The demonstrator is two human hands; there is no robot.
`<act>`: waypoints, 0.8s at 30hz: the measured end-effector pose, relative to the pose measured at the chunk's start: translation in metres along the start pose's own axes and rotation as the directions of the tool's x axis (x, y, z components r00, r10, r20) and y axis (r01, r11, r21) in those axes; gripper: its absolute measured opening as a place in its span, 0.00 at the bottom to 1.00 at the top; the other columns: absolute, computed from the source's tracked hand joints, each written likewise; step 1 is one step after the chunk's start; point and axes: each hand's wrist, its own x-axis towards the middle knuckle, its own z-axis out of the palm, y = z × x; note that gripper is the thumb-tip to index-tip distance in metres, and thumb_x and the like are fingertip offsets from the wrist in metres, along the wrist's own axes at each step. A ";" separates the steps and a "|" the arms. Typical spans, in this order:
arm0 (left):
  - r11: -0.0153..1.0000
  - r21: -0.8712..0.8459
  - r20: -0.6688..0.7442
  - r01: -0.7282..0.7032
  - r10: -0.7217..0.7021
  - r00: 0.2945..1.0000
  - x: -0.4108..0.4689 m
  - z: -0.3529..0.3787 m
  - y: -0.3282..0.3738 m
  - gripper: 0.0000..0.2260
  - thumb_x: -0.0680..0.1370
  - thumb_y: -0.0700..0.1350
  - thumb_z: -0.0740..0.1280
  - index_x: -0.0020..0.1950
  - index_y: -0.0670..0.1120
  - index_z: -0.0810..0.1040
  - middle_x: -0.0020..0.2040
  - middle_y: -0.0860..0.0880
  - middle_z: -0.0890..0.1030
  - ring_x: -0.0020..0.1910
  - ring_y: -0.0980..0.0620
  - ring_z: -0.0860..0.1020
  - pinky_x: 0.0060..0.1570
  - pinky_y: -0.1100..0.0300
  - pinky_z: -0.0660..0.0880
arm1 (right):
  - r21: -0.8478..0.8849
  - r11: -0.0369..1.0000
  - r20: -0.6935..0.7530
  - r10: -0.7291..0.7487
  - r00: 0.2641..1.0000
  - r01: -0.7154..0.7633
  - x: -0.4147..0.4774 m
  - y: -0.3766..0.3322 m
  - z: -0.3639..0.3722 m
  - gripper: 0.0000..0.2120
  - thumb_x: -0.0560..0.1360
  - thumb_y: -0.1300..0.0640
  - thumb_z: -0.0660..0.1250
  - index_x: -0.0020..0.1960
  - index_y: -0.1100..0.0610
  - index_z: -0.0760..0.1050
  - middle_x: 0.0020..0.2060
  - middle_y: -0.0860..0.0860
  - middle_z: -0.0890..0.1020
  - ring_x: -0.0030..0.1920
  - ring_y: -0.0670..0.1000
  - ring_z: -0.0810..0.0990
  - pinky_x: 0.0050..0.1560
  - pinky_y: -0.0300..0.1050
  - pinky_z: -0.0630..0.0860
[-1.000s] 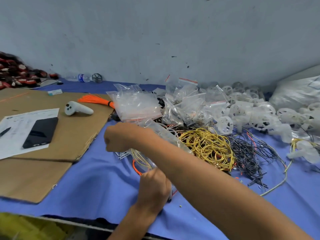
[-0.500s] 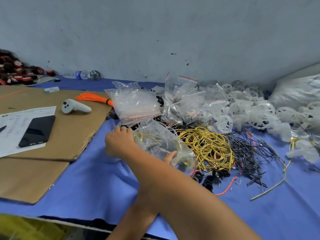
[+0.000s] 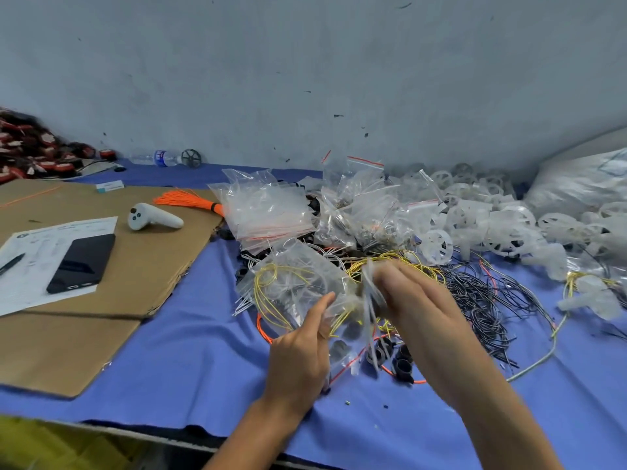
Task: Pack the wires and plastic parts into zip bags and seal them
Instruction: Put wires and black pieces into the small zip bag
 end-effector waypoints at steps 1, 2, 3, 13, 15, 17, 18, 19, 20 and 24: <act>1.000 -0.009 0.007 0.008 -0.008 1.000 0.000 -0.001 0.000 0.20 0.80 0.49 0.56 0.73 0.58 0.68 0.32 0.49 0.81 0.28 0.47 0.77 0.24 0.54 0.70 | -0.036 0.998 -0.029 0.057 0.998 -0.058 -0.016 0.013 -0.006 0.17 0.79 0.46 0.61 0.41 0.60 0.73 0.34 0.53 0.76 0.34 0.56 0.75 0.36 0.54 0.68; 1.000 -0.016 0.004 -0.002 0.003 1.000 -0.001 -0.001 0.001 0.20 0.81 0.50 0.56 0.73 0.57 0.69 0.31 0.49 0.81 0.27 0.48 0.76 0.24 0.54 0.70 | -0.056 0.992 -0.061 0.107 0.992 -0.111 -0.030 0.026 -0.010 0.18 0.79 0.47 0.60 0.40 0.61 0.73 0.33 0.54 0.77 0.33 0.56 0.74 0.35 0.52 0.67; 0.999 -0.042 0.028 0.006 -0.005 1.000 -0.001 -0.003 0.003 0.19 0.82 0.50 0.56 0.73 0.57 0.70 0.30 0.49 0.80 0.26 0.48 0.76 0.23 0.55 0.69 | -0.074 0.985 -0.099 0.151 0.984 -0.159 -0.040 0.038 -0.011 0.17 0.79 0.50 0.61 0.38 0.60 0.74 0.32 0.53 0.76 0.33 0.54 0.73 0.36 0.49 0.68; 0.997 -0.066 0.044 -0.031 0.034 0.998 0.002 -0.011 0.015 0.19 0.82 0.51 0.57 0.70 0.49 0.77 0.30 0.49 0.81 0.25 0.50 0.75 0.23 0.58 0.67 | -0.842 0.505 -0.141 0.132 0.981 -0.189 -0.022 0.072 0.024 0.09 0.82 0.47 0.57 0.46 0.49 0.70 0.42 0.45 0.76 0.47 0.49 0.76 0.44 0.50 0.69; 0.995 -0.078 0.030 -0.062 0.064 0.997 0.001 -0.010 0.014 0.20 0.81 0.50 0.57 0.72 0.49 0.74 0.30 0.48 0.80 0.25 0.50 0.74 0.23 0.58 0.67 | -0.858 0.475 -0.118 0.188 0.975 -0.195 -0.008 0.070 0.034 0.10 0.84 0.50 0.54 0.46 0.50 0.69 0.45 0.48 0.79 0.49 0.54 0.77 0.45 0.51 0.69; 0.994 -0.088 0.042 -0.059 0.063 0.997 0.000 -0.010 0.012 0.20 0.81 0.50 0.57 0.74 0.51 0.70 0.31 0.47 0.81 0.26 0.51 0.75 0.23 0.59 0.68 | -0.624 0.725 -0.102 0.294 0.950 -0.291 0.003 0.068 0.039 0.12 0.82 0.58 0.55 0.41 0.54 0.70 0.38 0.53 0.80 0.40 0.54 0.78 0.40 0.50 0.72; 0.994 -0.088 0.029 -0.058 0.061 0.998 0.000 -0.009 0.010 0.20 0.82 0.52 0.56 0.74 0.52 0.69 0.31 0.47 0.81 0.26 0.51 0.76 0.23 0.58 0.70 | -0.387 0.848 -0.103 0.352 0.930 -0.363 0.008 0.067 0.041 0.13 0.81 0.62 0.55 0.39 0.56 0.71 0.31 0.53 0.78 0.33 0.52 0.77 0.33 0.47 0.72; 0.996 -0.083 0.015 -0.044 0.045 0.999 -0.001 -0.008 0.010 0.20 0.83 0.54 0.55 0.75 0.54 0.69 0.31 0.48 0.81 0.26 0.51 0.76 0.23 0.58 0.70 | -0.157 0.891 -0.111 0.414 0.904 -0.427 0.012 0.064 0.041 0.13 0.78 0.66 0.55 0.37 0.57 0.72 0.26 0.52 0.75 0.28 0.50 0.73 0.27 0.43 0.69; 0.995 -0.089 0.000 -0.048 0.048 0.999 -0.001 -0.008 0.008 0.21 0.84 0.56 0.53 0.76 0.55 0.69 0.30 0.48 0.80 0.26 0.51 0.76 0.23 0.57 0.70 | 0.014 0.891 -0.128 0.452 0.883 -0.454 0.017 0.064 0.042 0.14 0.76 0.68 0.54 0.36 0.58 0.72 0.23 0.51 0.72 0.25 0.49 0.70 0.24 0.40 0.65; 0.989 -0.129 -0.021 -0.075 0.072 0.997 0.001 -0.012 0.015 0.22 0.85 0.59 0.50 0.74 0.52 0.70 0.31 0.47 0.81 0.27 0.48 0.75 0.23 0.57 0.67 | 0.134 0.840 -0.157 0.541 0.826 -0.525 0.039 0.067 0.046 0.20 0.76 0.73 0.55 0.57 0.57 0.78 0.39 0.57 0.83 0.42 0.56 0.82 0.42 0.52 0.79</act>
